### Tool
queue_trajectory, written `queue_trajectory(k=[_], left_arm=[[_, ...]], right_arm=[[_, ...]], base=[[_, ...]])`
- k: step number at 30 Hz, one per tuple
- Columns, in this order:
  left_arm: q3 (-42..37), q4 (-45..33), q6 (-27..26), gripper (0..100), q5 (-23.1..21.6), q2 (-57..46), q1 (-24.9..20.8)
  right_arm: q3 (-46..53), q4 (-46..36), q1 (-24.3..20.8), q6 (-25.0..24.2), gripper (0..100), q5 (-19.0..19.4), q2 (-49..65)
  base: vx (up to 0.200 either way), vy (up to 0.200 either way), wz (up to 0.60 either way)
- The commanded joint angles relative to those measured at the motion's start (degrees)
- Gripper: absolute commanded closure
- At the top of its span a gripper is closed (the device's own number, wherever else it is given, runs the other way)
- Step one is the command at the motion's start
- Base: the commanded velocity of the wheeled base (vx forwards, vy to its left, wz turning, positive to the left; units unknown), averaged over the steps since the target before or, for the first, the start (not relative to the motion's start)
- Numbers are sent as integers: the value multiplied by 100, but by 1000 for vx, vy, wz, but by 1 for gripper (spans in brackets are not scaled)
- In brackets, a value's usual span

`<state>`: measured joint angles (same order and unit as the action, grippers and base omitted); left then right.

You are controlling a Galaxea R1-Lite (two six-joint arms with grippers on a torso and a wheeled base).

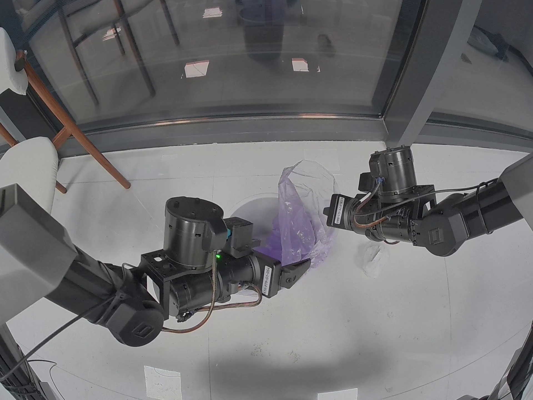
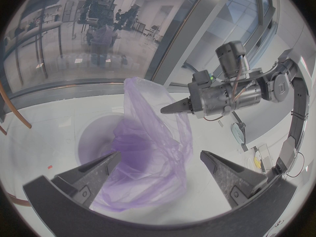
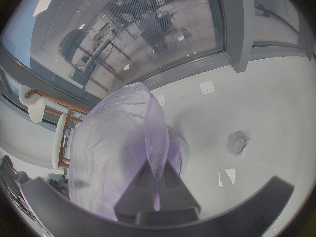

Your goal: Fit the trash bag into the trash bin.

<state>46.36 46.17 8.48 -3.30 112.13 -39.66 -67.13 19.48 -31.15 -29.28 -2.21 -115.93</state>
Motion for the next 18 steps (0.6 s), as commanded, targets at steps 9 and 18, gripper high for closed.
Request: queue_trajectory(k=[9,18], left_arm=[[532,815,312,100,23,907,388],[1024,499,769,100,-21,564,810]], right_arm=[[69,-6,-32,10,100,10,229],[1053,-6,241,924,100,212,598]], base=[[0,0,0],[0,0,0]])
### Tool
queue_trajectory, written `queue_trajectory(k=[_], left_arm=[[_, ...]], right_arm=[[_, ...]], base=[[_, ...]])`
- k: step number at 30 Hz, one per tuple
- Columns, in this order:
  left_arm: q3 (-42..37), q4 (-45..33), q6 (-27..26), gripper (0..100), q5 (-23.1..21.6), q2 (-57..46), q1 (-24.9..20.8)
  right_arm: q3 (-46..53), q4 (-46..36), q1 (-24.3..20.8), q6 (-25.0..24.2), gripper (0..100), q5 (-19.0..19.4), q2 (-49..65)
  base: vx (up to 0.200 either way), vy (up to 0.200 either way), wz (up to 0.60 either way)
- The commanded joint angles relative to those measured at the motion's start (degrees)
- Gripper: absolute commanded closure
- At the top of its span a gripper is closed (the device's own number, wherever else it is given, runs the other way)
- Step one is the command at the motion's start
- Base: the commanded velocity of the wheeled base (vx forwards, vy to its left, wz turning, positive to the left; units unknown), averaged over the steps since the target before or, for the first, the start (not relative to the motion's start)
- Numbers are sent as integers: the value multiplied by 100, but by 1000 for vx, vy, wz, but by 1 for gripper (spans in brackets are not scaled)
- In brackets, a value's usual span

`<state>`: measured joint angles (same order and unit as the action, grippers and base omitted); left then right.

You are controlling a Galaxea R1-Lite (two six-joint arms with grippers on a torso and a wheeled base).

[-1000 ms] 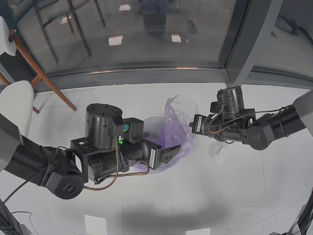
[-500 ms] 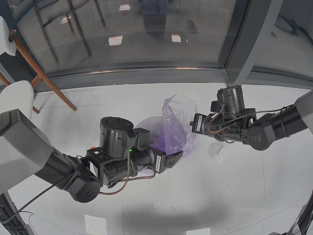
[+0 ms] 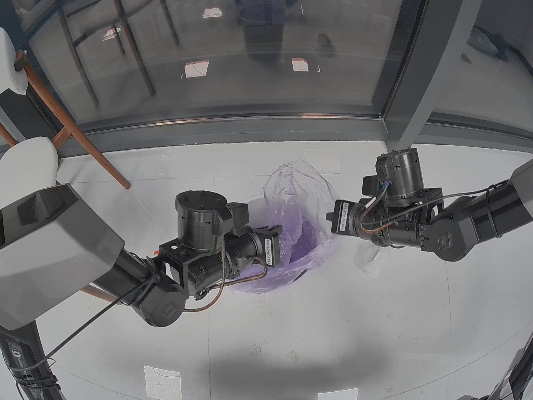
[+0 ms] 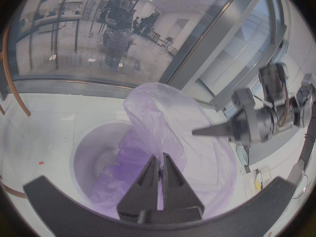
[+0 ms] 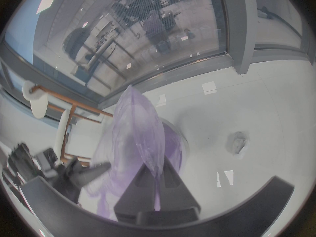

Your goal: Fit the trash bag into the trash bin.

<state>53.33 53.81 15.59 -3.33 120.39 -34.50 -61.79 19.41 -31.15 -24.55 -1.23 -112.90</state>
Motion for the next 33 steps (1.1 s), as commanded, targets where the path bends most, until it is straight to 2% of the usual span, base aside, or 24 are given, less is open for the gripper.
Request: queue_trajectory(k=[1,4,8,10,14,18,20,24,26,29,33], left_arm=[[388,-389,58,100,-19,-341,347],[564,-1312,76,100,-45,-939,488],[441,-2138,76,100,-63,-1457,497],[423,-2331,93,100,-19,-1457,514],[380,-2190,410,100,-54,-1150,787],[239,-1514,805,100,-1,-842,1077],[89,-1232,708,100,-1,-737,1218],[-517,-986,-127,100,-36,-719,1341],[-728,-1030,-311,100,-54,-763,1332],[-781,-1057,-285,100,-54,-816,1332],[-517,-1391,-241,100,-63,-1194,1341]], right_arm=[[590,2,285,513,100,149,356],[836,2,443,592,100,466,673],[976,2,496,636,100,817,734],[1055,10,487,653,100,861,699],[1099,28,496,662,100,861,339],[1073,221,496,662,100,861,154],[1082,371,487,662,100,861,40],[1055,617,408,689,100,861,-206],[1055,661,302,715,100,870,-224],[1055,661,144,715,100,914,-233],[897,591,162,689,100,1266,-154]], base=[[0,0,0],[0,0,0],[0,0,0],[0,0,0],[0,0,0],[0,0,0],[0,0,0],[0,0,0],[0,0,0],[0,0,0],[0,0,0]])
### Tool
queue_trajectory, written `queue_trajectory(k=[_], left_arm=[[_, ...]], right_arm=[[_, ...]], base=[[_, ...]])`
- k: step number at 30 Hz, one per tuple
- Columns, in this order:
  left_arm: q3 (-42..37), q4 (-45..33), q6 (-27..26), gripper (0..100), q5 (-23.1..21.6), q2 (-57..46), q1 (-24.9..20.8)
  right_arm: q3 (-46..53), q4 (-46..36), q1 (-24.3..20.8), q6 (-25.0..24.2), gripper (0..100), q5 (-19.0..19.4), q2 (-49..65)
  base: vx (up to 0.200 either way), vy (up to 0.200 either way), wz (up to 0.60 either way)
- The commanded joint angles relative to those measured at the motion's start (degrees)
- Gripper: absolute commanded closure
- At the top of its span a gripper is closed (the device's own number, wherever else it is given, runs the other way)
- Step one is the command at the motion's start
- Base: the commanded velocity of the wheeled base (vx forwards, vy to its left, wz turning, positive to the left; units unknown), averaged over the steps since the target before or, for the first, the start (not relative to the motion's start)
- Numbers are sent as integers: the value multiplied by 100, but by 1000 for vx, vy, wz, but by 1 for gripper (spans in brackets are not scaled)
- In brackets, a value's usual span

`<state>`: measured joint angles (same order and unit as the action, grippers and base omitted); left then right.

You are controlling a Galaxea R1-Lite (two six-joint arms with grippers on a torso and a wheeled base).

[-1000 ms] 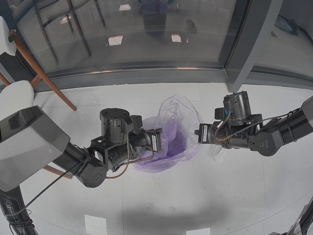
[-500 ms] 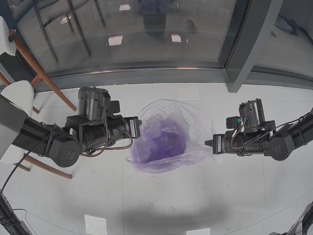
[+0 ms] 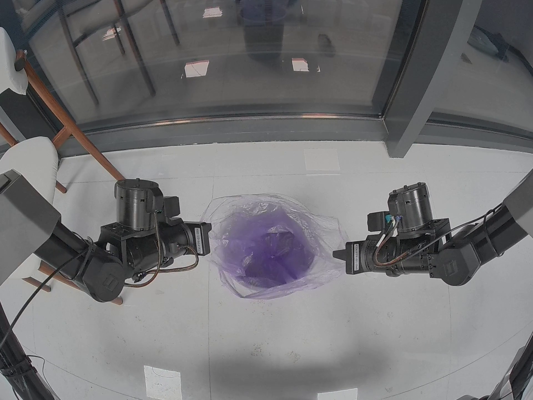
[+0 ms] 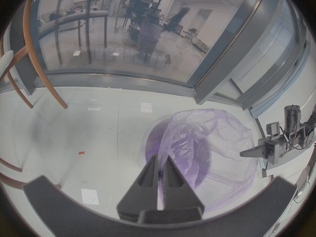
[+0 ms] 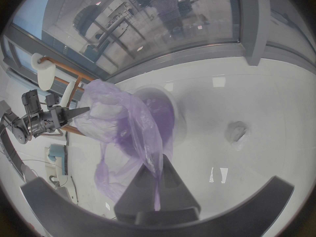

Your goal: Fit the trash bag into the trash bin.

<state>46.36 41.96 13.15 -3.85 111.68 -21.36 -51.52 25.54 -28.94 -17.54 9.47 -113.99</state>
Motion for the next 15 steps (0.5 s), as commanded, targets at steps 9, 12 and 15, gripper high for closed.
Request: queue_trajectory(k=[9,12,15], left_arm=[[1560,-3168,-102,100,-248,-1210,343],[1701,-3493,-190,100,-265,-1263,519],[1806,-3915,-331,100,-292,-1394,738]], right_arm=[[-227,-849,117,-4,100,837,606],[-227,-1069,231,23,100,925,686],[-236,-1130,363,40,100,1030,782]], base=[[0,0,0],[0,0,0],[0,0,0]])
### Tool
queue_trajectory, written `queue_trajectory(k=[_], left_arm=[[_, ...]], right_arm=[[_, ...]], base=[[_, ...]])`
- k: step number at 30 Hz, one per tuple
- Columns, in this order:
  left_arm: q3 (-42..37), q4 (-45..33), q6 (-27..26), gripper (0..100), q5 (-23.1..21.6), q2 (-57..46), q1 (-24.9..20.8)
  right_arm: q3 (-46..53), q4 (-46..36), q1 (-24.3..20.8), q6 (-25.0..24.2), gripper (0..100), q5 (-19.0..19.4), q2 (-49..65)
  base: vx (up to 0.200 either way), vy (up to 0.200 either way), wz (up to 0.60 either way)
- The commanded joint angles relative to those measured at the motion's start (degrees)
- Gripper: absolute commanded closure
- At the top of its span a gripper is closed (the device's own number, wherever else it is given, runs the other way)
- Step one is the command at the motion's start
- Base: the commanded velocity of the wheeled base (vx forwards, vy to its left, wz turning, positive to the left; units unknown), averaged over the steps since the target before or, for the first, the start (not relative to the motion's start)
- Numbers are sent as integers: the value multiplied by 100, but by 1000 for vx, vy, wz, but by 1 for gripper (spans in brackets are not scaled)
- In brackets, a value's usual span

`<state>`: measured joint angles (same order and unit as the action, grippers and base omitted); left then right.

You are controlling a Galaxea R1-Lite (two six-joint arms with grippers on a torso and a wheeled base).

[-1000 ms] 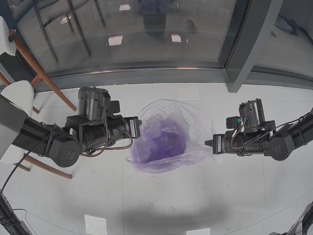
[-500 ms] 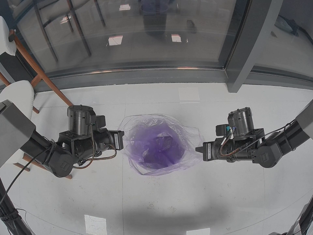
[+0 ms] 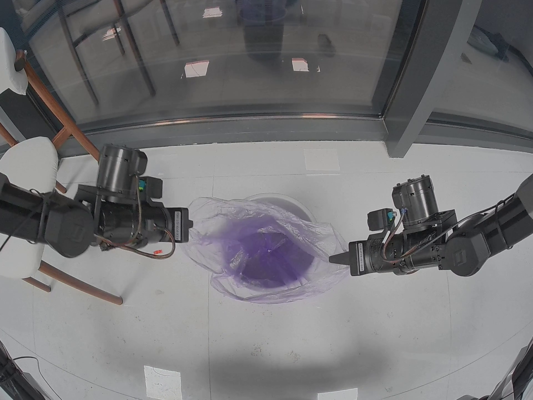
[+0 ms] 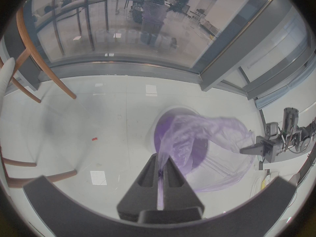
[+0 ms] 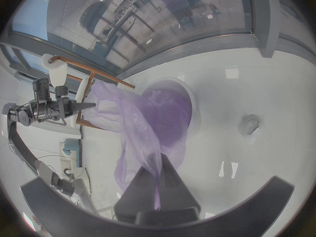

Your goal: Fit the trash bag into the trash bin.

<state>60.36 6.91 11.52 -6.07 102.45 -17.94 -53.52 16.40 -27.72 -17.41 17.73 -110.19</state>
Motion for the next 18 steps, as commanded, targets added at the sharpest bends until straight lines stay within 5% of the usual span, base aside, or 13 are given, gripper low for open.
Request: queue_trajectory(k=[1,11,18], left_arm=[[407,-410,-168,100,-70,-472,397],[29,-401,-959,100,-114,-322,713],[-665,926,-976,100,36,258,274]], right_arm=[[-36,-216,241,27,100,205,402],[-80,-84,390,484,100,249,-82],[-229,109,478,792,100,240,-424]], base=[[0,0,0],[0,0,0],[0,0,0]])
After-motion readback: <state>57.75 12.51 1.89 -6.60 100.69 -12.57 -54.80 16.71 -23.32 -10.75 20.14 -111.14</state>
